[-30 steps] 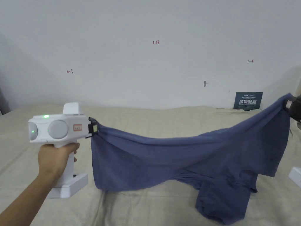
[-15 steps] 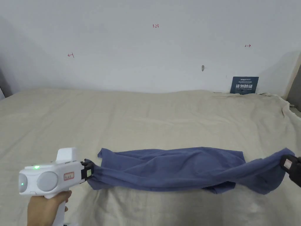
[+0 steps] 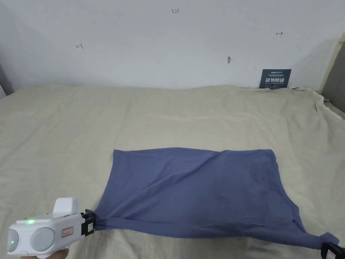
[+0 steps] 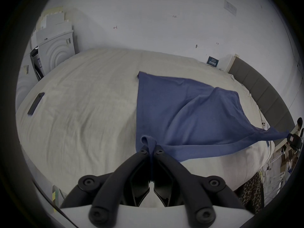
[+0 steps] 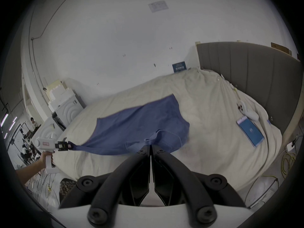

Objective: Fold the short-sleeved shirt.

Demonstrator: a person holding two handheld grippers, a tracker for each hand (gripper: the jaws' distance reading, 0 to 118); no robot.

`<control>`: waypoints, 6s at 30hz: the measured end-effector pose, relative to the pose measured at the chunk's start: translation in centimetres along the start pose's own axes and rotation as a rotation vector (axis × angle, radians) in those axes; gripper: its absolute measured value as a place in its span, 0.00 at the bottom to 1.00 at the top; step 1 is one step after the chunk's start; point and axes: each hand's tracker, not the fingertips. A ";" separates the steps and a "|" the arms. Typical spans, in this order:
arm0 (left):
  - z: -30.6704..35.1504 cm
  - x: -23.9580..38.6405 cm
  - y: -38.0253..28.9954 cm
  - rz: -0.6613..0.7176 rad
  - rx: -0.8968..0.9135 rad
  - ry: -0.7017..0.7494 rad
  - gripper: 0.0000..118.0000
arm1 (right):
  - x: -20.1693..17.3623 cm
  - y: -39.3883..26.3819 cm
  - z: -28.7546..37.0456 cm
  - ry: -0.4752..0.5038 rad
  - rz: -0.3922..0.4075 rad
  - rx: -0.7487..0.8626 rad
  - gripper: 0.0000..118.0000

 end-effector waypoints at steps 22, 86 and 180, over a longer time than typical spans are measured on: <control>-4.4 0.2 -6.3 0.002 -0.181 0.099 0.00 | 1.5 -9.2 -12.3 -0.211 0.001 -0.395 0.00; -0.5 3.0 -2.9 0.049 -0.094 0.097 0.87 | -8.9 7.0 -5.3 -0.160 0.286 0.256 0.00; -14.1 0.1 11.4 -0.024 -0.001 0.140 0.00 | 0.6 12.3 -30.8 -0.261 0.169 -0.260 0.02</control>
